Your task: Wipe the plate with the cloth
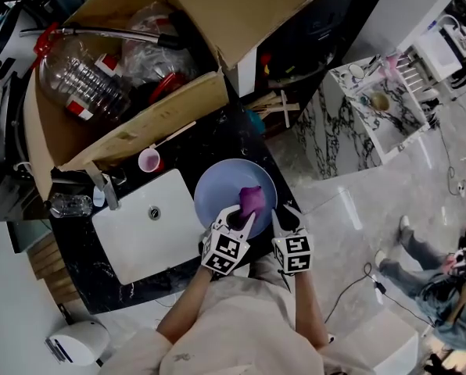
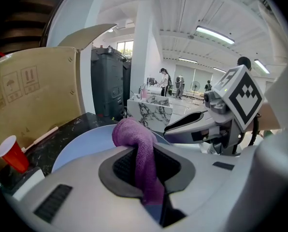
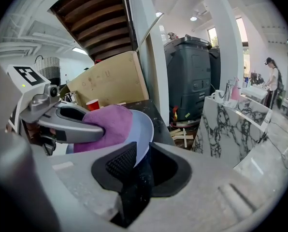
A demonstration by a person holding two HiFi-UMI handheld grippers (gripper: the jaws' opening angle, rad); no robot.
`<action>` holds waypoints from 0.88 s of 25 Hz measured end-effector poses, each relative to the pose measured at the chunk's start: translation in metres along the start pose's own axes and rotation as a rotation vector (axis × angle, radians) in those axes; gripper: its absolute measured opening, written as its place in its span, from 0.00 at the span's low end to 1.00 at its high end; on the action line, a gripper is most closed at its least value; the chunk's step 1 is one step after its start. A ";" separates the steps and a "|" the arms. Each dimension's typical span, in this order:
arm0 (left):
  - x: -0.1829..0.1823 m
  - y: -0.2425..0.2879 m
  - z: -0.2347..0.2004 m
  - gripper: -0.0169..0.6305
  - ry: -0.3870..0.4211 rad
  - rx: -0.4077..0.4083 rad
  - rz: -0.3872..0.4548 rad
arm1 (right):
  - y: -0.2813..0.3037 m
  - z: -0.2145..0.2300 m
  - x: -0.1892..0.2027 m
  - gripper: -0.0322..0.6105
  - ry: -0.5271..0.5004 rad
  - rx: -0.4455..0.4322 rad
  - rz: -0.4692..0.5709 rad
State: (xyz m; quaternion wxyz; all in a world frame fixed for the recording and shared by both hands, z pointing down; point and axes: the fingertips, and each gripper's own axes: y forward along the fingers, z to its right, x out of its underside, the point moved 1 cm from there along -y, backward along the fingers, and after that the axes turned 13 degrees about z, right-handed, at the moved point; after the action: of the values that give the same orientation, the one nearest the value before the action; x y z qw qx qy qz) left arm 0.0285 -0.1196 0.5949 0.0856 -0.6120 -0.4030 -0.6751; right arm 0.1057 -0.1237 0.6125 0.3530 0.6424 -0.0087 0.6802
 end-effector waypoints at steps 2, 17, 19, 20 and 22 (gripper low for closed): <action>0.003 0.004 0.001 0.12 0.001 0.005 -0.016 | 0.004 0.000 0.002 0.15 0.006 -0.002 -0.007; 0.032 0.024 0.028 0.12 0.046 0.154 -0.157 | 0.023 0.009 0.011 0.15 0.085 0.066 -0.040; 0.033 0.023 0.029 0.12 0.056 0.174 -0.163 | 0.025 0.009 0.011 0.15 0.091 0.088 -0.044; 0.034 0.023 0.030 0.12 0.063 0.184 -0.167 | 0.027 0.010 0.011 0.15 0.094 0.099 -0.047; 0.036 0.020 0.031 0.12 0.083 0.206 -0.176 | 0.028 0.010 0.012 0.14 0.102 0.119 -0.053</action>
State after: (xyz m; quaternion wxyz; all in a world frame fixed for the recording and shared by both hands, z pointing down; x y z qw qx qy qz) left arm 0.0556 -0.0992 0.6334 0.1049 -0.5337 -0.5184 -0.6598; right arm 0.1014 -0.1440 0.6377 0.3320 0.6269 0.0668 0.7017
